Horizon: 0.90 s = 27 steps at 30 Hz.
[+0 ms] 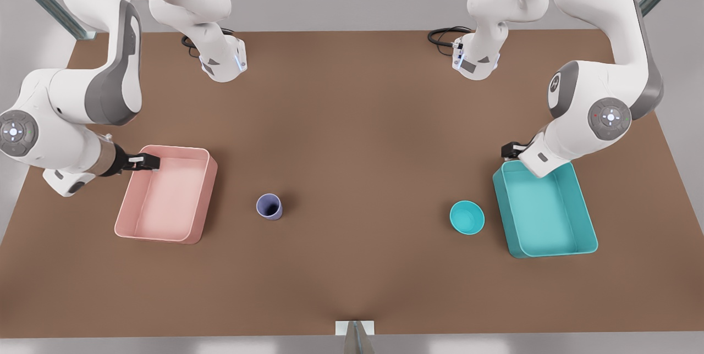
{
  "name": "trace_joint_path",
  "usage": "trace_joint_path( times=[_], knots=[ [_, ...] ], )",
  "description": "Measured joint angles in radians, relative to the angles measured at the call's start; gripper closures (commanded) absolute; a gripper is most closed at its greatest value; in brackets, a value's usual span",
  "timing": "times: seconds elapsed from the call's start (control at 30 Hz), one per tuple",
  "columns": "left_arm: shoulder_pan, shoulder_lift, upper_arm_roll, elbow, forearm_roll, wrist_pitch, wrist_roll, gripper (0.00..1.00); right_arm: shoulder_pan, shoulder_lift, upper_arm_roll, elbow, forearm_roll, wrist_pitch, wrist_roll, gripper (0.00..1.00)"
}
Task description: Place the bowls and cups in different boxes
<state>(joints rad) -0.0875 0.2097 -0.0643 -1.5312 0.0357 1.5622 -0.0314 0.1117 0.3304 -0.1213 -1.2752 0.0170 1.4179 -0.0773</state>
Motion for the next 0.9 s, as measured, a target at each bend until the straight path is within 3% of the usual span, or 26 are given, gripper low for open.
trace_joint_path(
  times=[0.13,0.27,0.4,0.6,0.9],
  knots=[
    [-0.038,0.056,-0.003,0.001,0.002,0.023,-0.006,0.00,0.025,0.053,0.009,0.012,0.005,0.020,-0.011,0.00],
    [-0.184,0.326,-0.006,0.058,0.075,0.179,-0.033,0.00,0.119,0.192,0.014,0.020,0.056,0.113,-0.016,0.00],
    [-0.242,0.480,-0.007,0.064,0.252,0.315,-0.078,0.00,0.200,0.321,0.014,0.006,0.086,0.248,-0.011,0.00],
    [-0.257,0.553,-0.008,0.060,0.397,0.409,-0.148,0.00,0.260,0.387,0.014,-0.053,0.108,0.418,0.012,0.00],
    [-0.237,0.609,-0.008,0.029,0.400,0.486,-0.218,0.00,0.271,0.367,0.014,-0.229,0.120,0.587,0.044,0.00]
  ],
)
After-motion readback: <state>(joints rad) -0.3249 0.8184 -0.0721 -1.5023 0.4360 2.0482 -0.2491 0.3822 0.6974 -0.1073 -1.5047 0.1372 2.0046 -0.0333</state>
